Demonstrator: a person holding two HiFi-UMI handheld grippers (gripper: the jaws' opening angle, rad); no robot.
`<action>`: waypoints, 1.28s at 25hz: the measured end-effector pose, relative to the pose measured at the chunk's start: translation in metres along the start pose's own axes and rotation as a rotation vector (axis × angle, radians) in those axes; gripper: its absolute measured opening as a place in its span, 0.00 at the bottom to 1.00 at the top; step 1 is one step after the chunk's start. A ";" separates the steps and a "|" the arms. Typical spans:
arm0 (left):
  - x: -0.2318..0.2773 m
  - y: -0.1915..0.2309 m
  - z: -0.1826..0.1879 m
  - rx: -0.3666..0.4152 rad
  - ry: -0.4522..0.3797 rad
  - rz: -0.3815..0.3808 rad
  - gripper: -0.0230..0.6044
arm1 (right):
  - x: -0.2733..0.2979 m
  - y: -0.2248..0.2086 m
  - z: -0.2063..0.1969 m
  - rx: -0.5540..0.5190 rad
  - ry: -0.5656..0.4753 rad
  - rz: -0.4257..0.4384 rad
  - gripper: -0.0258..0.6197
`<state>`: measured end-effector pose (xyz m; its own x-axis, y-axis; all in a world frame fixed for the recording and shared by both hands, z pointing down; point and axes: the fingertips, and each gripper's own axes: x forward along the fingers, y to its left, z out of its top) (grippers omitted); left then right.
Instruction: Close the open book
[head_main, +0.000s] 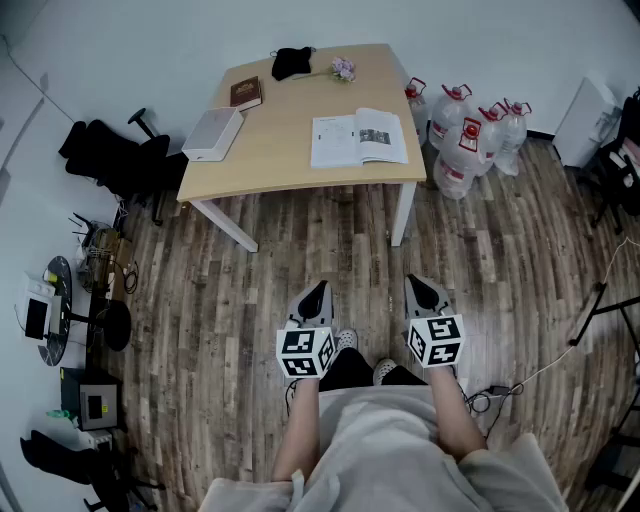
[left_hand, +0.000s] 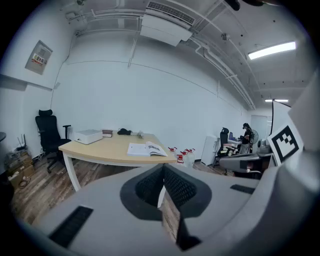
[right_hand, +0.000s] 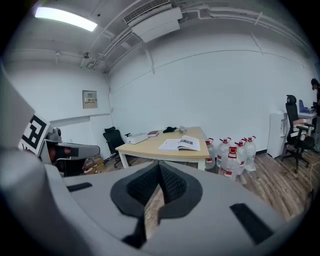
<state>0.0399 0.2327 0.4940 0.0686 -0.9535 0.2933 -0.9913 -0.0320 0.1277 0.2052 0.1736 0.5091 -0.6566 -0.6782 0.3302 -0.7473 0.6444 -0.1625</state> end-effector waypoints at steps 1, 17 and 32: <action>-0.002 -0.002 -0.001 0.000 0.000 -0.003 0.07 | -0.003 -0.001 -0.001 -0.001 0.002 0.000 0.05; -0.006 -0.016 -0.016 0.060 0.055 -0.011 0.08 | -0.021 -0.007 -0.006 0.034 -0.019 0.018 0.09; -0.002 -0.025 -0.007 0.121 0.031 -0.026 0.33 | -0.016 0.000 -0.017 0.026 0.035 0.085 0.36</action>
<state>0.0658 0.2372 0.4966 0.0962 -0.9423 0.3207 -0.9953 -0.0947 0.0205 0.2179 0.1904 0.5198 -0.7140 -0.6087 0.3461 -0.6918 0.6894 -0.2148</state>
